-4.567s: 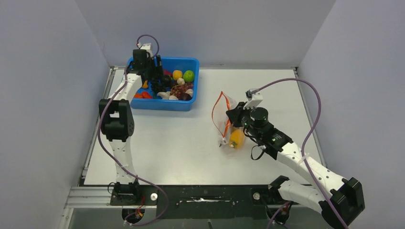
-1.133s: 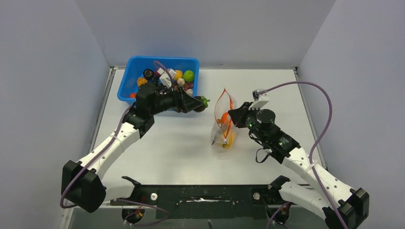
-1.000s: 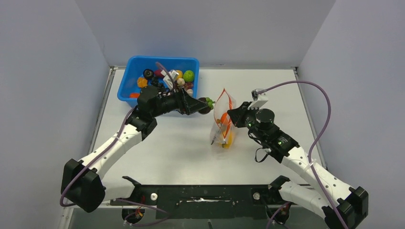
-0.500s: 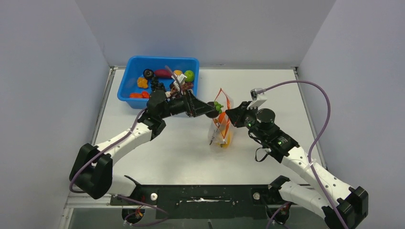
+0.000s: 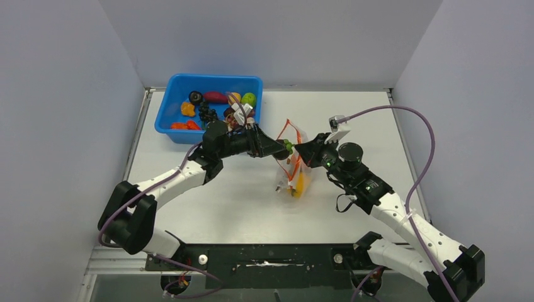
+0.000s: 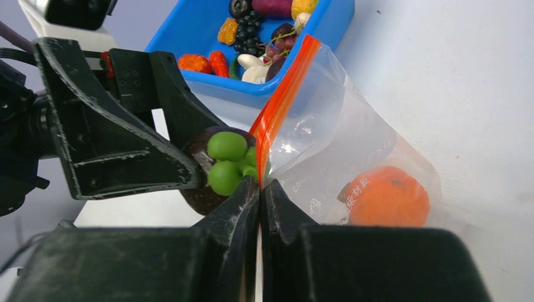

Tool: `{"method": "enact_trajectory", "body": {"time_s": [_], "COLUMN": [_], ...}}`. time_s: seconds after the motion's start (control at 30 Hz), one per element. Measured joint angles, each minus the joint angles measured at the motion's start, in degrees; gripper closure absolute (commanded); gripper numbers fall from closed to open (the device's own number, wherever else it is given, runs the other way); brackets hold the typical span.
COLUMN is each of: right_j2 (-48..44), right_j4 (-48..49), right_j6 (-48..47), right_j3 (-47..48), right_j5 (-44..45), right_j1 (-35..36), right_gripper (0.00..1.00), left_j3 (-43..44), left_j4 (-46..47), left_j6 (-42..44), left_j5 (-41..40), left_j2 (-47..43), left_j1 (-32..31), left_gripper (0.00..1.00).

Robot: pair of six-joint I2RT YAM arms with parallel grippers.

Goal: Place the food in the zip-top bag and seal the zipper
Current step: Place the fake fruit in the zipper food storage bag.

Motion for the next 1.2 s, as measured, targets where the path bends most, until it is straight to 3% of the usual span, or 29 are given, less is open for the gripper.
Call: {"method": "enact_trajectory", "body": {"time_s": [0.2, 0.5, 0.67, 0.97, 1.2], "right_j2": [1.22, 2.75, 2.84, 3.21, 3.21], "right_j4": [1.2, 2.25, 2.93, 2.47, 2.03], "right_j6": [0.09, 0.24, 0.35, 0.17, -0.46], "right_j3": [0.0, 0.0, -0.33, -0.33, -0.33], "right_j5": [-0.57, -1.27, -1.07, 0.44, 0.83], "right_j1": [0.0, 0.0, 0.0, 0.0, 0.0], "right_gripper": [1.0, 1.0, 1.0, 1.0, 1.0], "left_j3": [3.02, 9.38, 10.12, 10.27, 10.27], "left_j4": [-11.17, -22.43, -25.49, -27.08, -27.12], "left_j6": [5.95, 10.88, 12.2, 13.27, 13.68], "left_j5": [-6.08, -13.09, -14.29, -16.02, -16.41], "left_j2": [0.35, 0.37, 0.37, -1.25, -3.23], "left_j1": [-2.05, -4.72, -5.16, -5.16, -5.16], "left_gripper": [0.82, 0.49, 0.37, 0.28, 0.29]}}
